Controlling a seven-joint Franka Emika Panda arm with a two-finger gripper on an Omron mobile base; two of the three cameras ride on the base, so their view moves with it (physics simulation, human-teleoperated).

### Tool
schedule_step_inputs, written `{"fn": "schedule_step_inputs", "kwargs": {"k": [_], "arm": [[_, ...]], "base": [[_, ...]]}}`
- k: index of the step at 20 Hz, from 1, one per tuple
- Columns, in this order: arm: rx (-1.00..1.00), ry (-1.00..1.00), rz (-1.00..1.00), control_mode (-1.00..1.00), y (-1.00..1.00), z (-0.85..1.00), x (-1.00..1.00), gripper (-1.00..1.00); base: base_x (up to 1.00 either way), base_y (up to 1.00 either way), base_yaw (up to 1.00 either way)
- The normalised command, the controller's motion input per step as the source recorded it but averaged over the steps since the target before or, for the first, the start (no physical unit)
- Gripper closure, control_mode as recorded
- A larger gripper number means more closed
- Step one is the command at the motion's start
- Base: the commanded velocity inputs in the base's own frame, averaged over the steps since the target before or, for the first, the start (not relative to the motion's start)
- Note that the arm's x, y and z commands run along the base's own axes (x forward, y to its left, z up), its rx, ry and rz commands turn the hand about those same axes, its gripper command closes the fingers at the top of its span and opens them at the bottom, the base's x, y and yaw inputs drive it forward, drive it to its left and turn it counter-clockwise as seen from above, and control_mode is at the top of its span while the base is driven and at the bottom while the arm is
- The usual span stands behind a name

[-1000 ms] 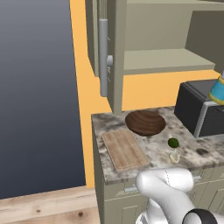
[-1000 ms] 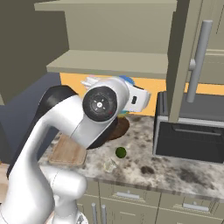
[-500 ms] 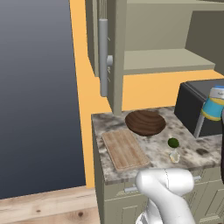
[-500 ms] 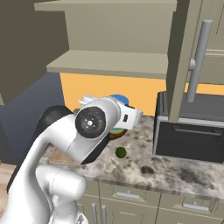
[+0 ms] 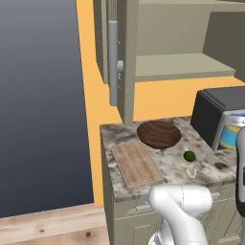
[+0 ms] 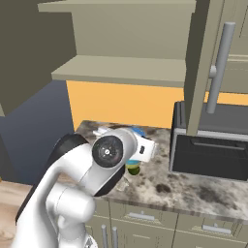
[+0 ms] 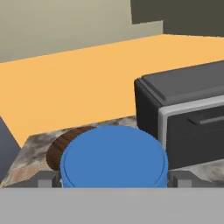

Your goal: Open the cabinet. Place the bowl and condiment on the counter. Then place the lime and garlic on the cutting board.

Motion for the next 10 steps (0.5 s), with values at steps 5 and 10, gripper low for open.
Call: {"fn": "schedule_step_inputs", "kwargs": {"k": [5, 10], "arm": [[0.00, 0.05, 0.00, -1.00, -0.12, -0.86, 0.04, 1.00], [0.00, 0.02, 0.00, -1.00, -0.13, -0.89, 0.15, 1.00]], "base": [[0.00, 0.00, 0.00], [0.00, 0.00, 0.00]]}}
